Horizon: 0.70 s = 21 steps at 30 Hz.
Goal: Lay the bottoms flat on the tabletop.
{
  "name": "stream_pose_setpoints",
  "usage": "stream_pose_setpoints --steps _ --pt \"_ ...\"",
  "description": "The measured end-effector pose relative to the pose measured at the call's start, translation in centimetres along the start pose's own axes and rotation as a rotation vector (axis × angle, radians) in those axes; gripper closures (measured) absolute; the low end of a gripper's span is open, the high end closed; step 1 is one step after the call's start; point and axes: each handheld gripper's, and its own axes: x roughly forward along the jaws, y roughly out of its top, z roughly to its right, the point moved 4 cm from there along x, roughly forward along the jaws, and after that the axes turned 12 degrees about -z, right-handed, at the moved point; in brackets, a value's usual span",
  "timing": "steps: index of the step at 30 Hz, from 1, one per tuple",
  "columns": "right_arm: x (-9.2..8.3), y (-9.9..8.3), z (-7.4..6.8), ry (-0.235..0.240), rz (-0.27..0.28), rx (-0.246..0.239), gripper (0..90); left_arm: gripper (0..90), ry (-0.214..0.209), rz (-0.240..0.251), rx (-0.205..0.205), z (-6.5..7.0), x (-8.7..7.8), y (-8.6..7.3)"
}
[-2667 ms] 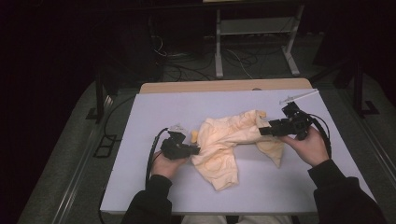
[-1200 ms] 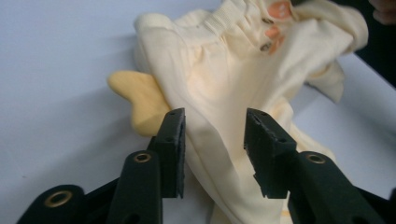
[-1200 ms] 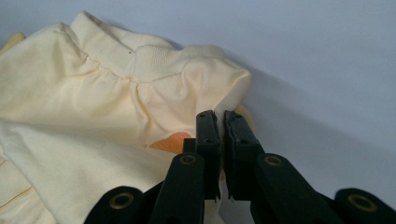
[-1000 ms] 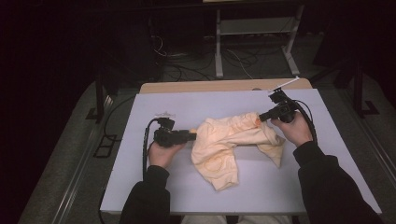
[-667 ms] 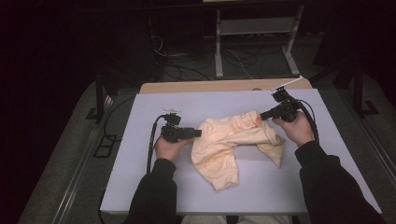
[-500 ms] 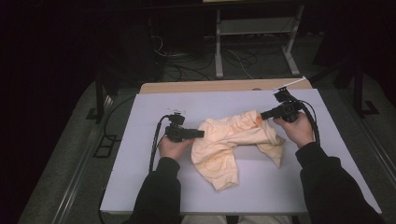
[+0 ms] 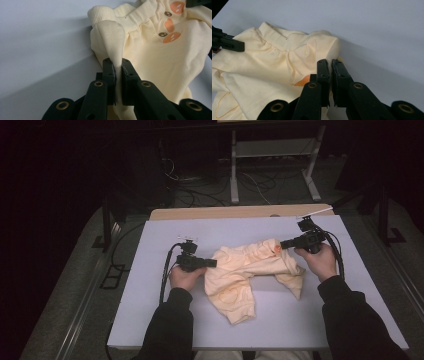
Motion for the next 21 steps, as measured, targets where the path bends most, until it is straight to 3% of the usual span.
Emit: stream_pose_setpoints --steps 7,13,21 --pt "-0.6 0.5 -0.2 0.025 0.035 0.007 84.1 83.1 0.015 0.039 0.004 0.1 -1.8 1.0" --pt "-0.9 1.5 -0.2 0.066 0.063 0.025 84.1 83.3 0.040 0.085 0.005 0.0 -4.6 2.4" --pt "-1.1 3.9 -1.2 0.035 0.064 -0.025 84.1 83.2 0.109 0.077 0.029 -0.7 -6.8 4.8"
